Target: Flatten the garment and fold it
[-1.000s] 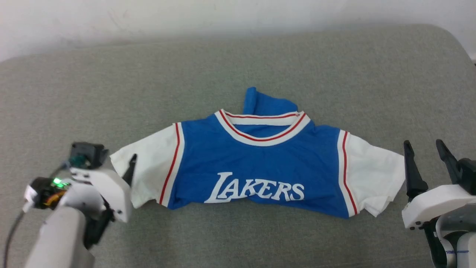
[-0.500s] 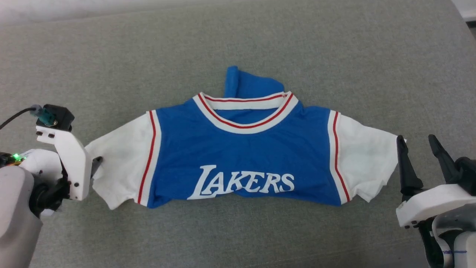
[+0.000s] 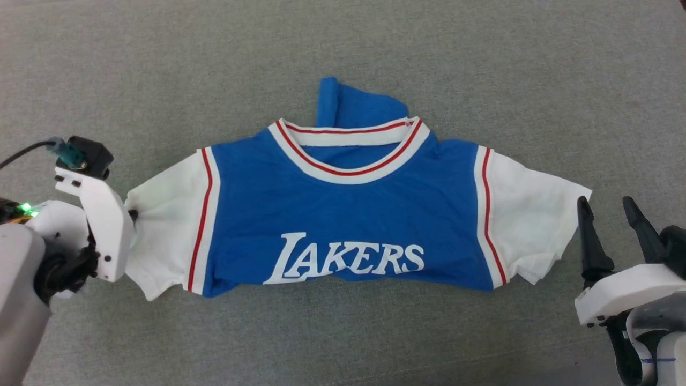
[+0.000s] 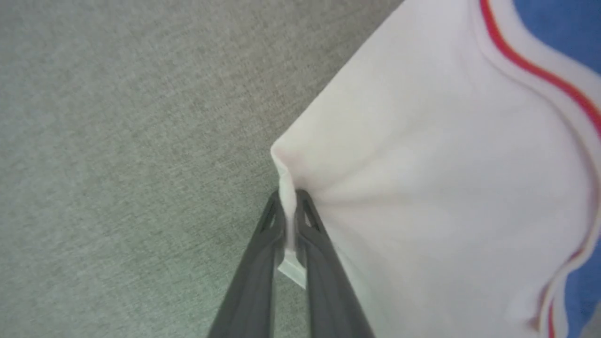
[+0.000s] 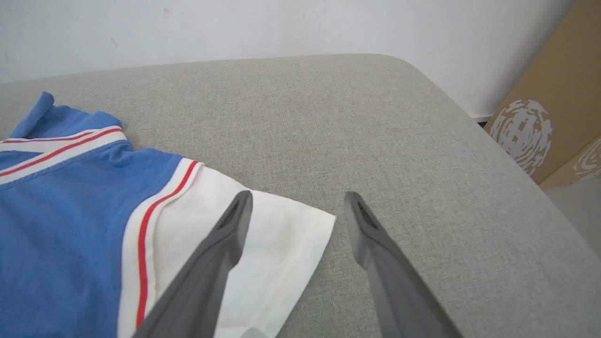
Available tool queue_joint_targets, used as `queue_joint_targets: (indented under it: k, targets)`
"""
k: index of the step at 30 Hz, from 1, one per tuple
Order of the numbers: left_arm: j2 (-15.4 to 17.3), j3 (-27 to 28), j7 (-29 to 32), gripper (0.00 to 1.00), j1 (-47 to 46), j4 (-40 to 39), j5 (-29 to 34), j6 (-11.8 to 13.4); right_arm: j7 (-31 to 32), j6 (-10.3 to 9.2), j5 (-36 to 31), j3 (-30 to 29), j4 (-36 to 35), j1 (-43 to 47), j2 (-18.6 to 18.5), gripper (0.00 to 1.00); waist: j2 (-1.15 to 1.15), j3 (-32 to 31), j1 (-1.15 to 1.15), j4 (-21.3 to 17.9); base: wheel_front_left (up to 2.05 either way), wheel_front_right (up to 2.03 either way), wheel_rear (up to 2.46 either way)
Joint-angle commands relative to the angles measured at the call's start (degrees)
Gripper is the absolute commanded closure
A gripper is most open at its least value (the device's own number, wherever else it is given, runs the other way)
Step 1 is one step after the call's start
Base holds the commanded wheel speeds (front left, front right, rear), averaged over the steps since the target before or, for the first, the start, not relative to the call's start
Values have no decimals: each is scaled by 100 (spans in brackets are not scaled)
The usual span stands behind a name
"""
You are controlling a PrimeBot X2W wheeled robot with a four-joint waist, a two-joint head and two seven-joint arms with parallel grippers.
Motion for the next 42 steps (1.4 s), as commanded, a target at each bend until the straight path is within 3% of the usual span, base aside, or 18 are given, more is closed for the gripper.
queue_joint_targets:
  k: [1,6,10,19,26,34,40,41,42]
  targets:
    - [-298,-247,-135,100,266,233,2,-42,-19,-12,-19,-9,29,-73,16,0,0,-45,0,61,0,0,0]
    - [-327,-17,-891,100,275,276,169,252,171,-12,-250,28,0,16,16,0,0,-316,0,217,0,0,0]
    - [-311,188,-1537,100,413,-3,332,607,731,-12,-407,89,-52,128,-78,0,0,-597,0,417,0,0,0]
    - [-436,630,-2544,100,1316,-1590,323,1428,2922,-12,207,441,-123,70,-1196,0,0,-815,0,912,0,0,0]
    - [-668,491,-2878,100,1932,-2866,590,1946,3856,-12,580,541,189,-436,-1983,0,0,-566,0,1239,0,0,0]
    - [-795,261,-2878,100,2038,-3433,773,2088,4040,-12,415,541,1232,-935,-2424,0,0,-334,0,1521,0,0,0]
    - [-819,179,-2857,100,1962,-3509,811,2057,4038,-12,461,784,1724,-942,-2379,0,0,-253,0,1602,0,0,0]
    - [-817,170,-2859,100,1955,-3498,808,2041,4060,-12,500,876,1801,-918,-2371,60,0,-249,0,1601,0,0,0]
    - [-818,160,-2861,100,1948,-3483,800,2023,4039,-12,544,966,1856,-901,-2378,100,0,-248,0,1598,0,0,0]
